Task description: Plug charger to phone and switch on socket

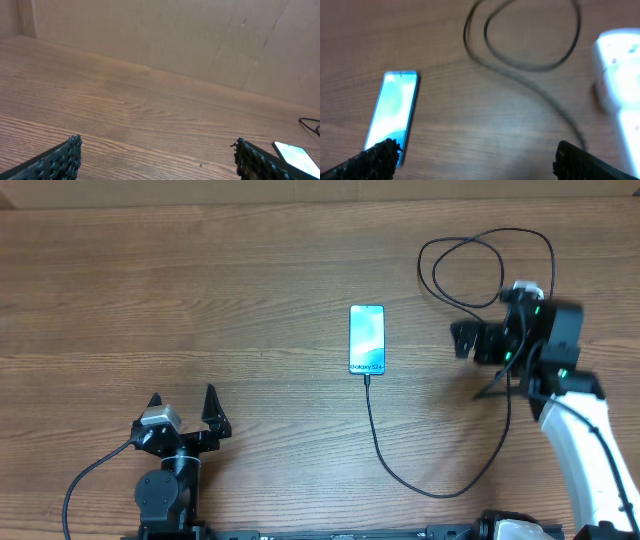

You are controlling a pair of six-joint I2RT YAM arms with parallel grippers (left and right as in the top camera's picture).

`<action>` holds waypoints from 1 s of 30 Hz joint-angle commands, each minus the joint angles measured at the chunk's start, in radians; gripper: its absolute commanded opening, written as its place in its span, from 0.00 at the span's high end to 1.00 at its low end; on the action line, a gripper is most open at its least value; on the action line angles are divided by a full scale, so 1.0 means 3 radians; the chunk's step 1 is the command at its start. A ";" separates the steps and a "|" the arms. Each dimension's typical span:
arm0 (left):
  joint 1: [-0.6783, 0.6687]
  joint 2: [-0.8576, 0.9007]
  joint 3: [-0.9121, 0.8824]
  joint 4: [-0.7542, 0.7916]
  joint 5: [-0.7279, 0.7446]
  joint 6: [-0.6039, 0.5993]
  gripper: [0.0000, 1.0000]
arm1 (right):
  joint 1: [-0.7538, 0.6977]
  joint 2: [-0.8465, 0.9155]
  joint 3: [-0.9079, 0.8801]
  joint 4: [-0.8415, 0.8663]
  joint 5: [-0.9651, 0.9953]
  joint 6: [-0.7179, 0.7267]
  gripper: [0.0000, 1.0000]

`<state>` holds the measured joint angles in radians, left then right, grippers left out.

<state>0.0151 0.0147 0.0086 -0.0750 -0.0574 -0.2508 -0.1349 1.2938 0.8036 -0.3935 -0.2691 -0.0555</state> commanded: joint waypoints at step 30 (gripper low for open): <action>0.0020 -0.0034 -0.0013 0.0008 -0.0028 0.0076 0.00 | 0.0014 -0.2407 -0.2654 0.1513 -0.0258 -0.0023 0.00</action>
<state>0.0151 0.0151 0.0086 -0.0750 -0.0574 -0.2508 -0.1349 0.6197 0.0177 0.0620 -0.4007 -0.0536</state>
